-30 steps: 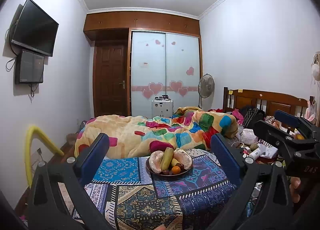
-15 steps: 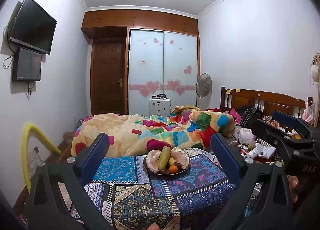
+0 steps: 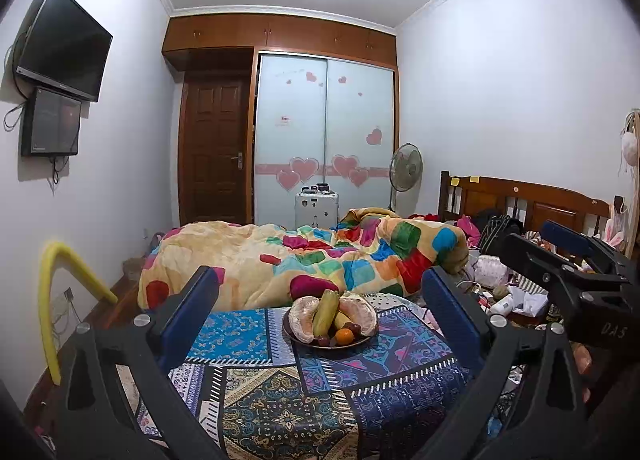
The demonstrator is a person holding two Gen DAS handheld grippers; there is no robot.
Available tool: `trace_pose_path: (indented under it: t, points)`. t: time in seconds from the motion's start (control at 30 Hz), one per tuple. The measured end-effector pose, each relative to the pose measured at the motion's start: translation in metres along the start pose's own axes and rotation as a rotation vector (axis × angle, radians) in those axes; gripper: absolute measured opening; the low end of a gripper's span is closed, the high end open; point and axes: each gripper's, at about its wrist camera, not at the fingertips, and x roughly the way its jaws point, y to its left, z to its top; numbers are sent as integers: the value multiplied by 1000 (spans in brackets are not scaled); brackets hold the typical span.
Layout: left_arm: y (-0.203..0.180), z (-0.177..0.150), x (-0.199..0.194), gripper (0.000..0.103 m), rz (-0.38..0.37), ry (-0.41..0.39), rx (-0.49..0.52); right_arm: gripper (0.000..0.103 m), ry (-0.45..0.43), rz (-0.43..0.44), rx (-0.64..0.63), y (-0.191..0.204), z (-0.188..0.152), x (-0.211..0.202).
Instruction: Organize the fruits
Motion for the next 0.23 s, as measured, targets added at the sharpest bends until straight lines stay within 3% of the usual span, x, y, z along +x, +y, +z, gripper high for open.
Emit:
trace_pose_path:
  t: [0.23]
  points:
    - [3, -2, 5, 103, -2, 20, -11, 103, 7, 2, 0, 1, -1, 3]
